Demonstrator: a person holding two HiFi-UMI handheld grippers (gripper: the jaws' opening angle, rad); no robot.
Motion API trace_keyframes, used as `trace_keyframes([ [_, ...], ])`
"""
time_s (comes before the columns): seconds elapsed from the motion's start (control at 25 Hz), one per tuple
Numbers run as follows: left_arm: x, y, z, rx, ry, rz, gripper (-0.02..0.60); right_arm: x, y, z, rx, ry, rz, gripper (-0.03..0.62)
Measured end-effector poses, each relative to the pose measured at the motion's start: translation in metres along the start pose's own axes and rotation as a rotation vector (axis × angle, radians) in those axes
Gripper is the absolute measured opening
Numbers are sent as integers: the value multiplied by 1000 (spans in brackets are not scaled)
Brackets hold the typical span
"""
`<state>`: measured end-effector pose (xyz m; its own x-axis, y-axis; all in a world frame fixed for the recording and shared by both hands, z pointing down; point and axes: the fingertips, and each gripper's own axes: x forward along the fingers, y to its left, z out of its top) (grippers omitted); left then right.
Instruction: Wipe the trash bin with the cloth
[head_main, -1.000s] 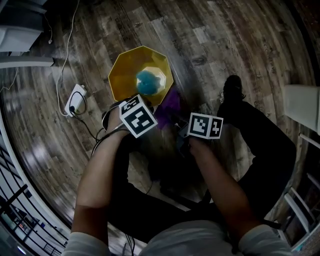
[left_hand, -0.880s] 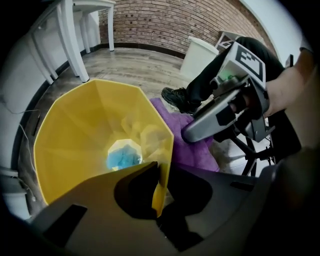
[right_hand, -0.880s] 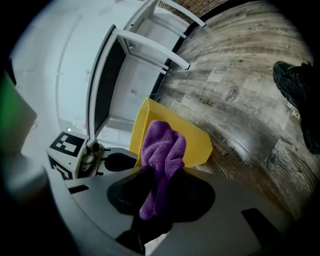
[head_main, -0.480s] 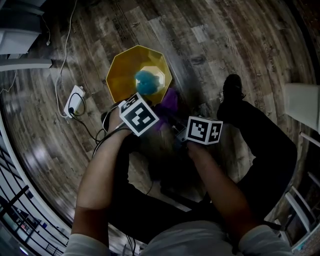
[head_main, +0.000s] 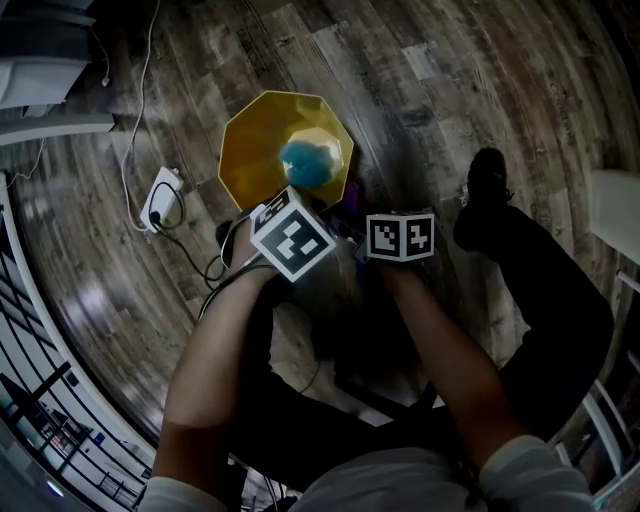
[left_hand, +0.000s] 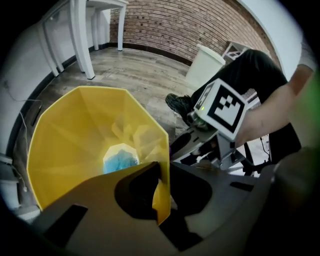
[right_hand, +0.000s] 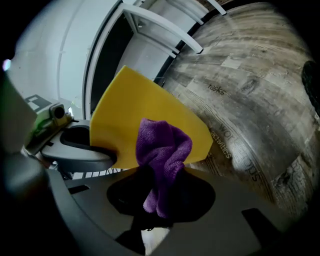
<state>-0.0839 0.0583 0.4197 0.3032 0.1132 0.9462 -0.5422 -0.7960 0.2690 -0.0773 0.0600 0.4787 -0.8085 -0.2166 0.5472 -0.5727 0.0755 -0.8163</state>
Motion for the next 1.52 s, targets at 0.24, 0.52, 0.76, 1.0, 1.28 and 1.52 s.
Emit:
trace_keyframes([
  [0.24, -2, 3, 10, -75, -38, -11, 40, 20, -31, -1, -26, 48, -43, 114],
  [0.52, -10, 3, 16, -77, -45, -19, 46, 52, -73, -10, -12, 106, -127, 114],
  [0.76, -4, -5, 12, -77, -30, -40, 51, 80, -112, -16, -15, 159, -227, 114],
  [1.0, -5, 3, 14, -64, -50, -16, 52, 96, -136, -10, -40, 184, -301, 114],
  [1.28, -8, 4, 12, -47, -87, -6, 52, 79, -130, -14, -52, 187, -309, 114],
  [1.52, -26, 18, 18, -24, -139, 44, 107, 42, -111, -1, -83, 145, -289, 115],
])
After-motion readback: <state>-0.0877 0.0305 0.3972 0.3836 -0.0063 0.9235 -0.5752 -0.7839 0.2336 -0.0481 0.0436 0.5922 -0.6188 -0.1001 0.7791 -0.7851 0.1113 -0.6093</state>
